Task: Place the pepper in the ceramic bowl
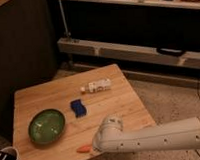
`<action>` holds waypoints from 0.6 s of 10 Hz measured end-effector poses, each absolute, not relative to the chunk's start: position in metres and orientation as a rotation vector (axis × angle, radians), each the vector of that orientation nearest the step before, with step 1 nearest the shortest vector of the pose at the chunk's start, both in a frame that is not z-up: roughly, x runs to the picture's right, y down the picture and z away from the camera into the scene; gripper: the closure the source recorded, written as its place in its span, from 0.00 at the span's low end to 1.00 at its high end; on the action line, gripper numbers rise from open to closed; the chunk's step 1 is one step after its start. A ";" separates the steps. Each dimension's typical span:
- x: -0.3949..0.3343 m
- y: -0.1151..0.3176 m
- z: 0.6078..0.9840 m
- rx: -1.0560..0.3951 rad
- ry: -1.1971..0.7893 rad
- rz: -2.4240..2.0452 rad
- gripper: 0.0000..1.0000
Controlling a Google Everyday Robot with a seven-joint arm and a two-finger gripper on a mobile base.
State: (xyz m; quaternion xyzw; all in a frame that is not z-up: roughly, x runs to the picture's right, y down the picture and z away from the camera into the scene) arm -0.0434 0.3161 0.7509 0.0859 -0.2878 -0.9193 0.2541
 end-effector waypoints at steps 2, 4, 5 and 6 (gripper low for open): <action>-0.042 0.312 0.749 0.252 -0.771 -2.473 0.83; -0.028 0.288 0.738 0.337 -0.723 -2.380 0.83; -0.018 0.271 0.732 0.372 -0.698 -2.333 0.83; -0.010 0.243 0.724 0.390 -0.687 -2.294 0.83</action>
